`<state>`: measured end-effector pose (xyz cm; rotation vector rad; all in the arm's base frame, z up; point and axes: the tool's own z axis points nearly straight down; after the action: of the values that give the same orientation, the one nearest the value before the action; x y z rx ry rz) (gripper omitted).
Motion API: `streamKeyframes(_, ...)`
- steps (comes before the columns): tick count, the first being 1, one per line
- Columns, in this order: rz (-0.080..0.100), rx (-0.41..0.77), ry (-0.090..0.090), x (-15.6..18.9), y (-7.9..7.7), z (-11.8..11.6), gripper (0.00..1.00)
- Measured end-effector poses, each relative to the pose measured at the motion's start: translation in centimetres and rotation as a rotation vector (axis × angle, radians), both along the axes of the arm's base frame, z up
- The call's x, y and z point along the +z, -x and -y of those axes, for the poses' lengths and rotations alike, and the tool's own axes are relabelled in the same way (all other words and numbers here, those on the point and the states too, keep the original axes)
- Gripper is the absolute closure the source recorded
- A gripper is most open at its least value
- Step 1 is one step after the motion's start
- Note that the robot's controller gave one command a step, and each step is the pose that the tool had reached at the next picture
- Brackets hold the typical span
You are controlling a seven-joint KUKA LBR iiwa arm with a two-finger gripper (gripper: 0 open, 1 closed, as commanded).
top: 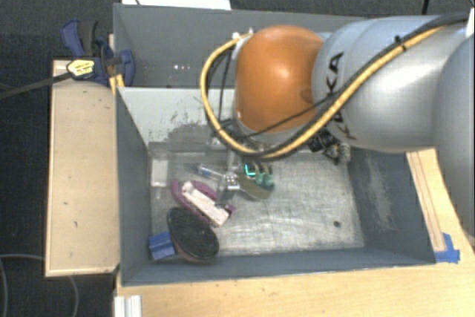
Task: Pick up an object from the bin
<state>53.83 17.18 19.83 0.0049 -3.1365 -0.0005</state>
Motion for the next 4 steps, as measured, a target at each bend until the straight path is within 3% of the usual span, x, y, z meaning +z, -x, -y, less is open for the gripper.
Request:
streamKeyframes(1,0.009,0.071,-0.004,-11.0,-3.0,3.1,0.0)
streamKeyframes(2,0.016,0.065,-0.004,-10.9,-3.2,3.3,1.0)
streamKeyframes(3,0.016,-0.073,-0.003,2.2,-2.8,2.8,1.0)
streamKeyframes(4,0.008,-0.075,-0.001,1.7,-2.7,2.9,0.0)
